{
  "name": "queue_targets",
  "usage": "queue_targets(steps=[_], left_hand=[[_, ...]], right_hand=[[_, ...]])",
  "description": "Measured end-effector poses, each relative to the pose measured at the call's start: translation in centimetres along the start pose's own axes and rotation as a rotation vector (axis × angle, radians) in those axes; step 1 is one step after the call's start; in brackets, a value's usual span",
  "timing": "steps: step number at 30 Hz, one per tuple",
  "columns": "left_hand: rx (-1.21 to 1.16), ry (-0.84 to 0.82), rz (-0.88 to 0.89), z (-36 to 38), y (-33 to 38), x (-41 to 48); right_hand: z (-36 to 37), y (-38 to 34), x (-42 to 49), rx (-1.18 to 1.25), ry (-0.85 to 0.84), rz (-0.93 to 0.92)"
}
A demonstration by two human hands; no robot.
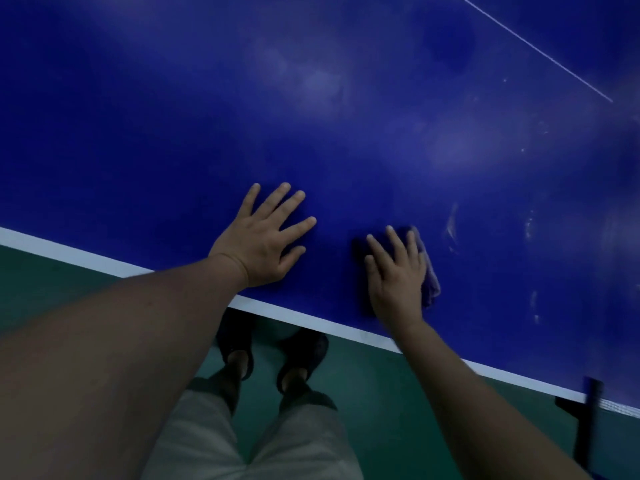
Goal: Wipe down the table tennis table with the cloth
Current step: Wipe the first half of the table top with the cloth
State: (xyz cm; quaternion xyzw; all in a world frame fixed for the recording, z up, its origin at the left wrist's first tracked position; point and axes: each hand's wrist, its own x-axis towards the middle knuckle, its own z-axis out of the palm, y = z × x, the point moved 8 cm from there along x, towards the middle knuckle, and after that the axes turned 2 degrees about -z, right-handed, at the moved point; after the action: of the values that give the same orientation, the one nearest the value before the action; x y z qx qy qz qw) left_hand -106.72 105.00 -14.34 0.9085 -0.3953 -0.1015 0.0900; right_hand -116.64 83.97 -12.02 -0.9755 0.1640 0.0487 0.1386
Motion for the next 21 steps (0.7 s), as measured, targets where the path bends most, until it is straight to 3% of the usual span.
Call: queue_targets(steps=[5,8,10,14,16,18,21], left_hand=[[0.038,-0.058,0.053,0.1,0.5,0.0],[0.107,-0.112,0.075,0.6,0.8,0.1],[0.140,-0.139,0.074,0.7,0.9,0.2],[0.177,-0.165,0.058,0.6,1.3,0.4],[0.169,-0.183,0.042,0.7,1.4,0.5],[0.144,-0.173,-0.002,0.7,1.7,0.7],[0.095,-0.130,-0.129,0.7,2.8,1.0]], right_hand=[[4.7,-9.2,-7.9,-0.040,0.004,-0.273],[4.7,-8.2,-7.5,-0.058,-0.053,-0.400],[3.2,-5.0,-5.9,-0.091,-0.035,-0.324],[0.3,3.5,-3.7,0.012,0.055,0.180],[0.8,3.3,-4.8,0.024,0.085,0.289],[1.8,0.3,-6.2,0.022,0.099,0.244],[3.1,-3.5,-7.6,0.004,0.050,0.010]])
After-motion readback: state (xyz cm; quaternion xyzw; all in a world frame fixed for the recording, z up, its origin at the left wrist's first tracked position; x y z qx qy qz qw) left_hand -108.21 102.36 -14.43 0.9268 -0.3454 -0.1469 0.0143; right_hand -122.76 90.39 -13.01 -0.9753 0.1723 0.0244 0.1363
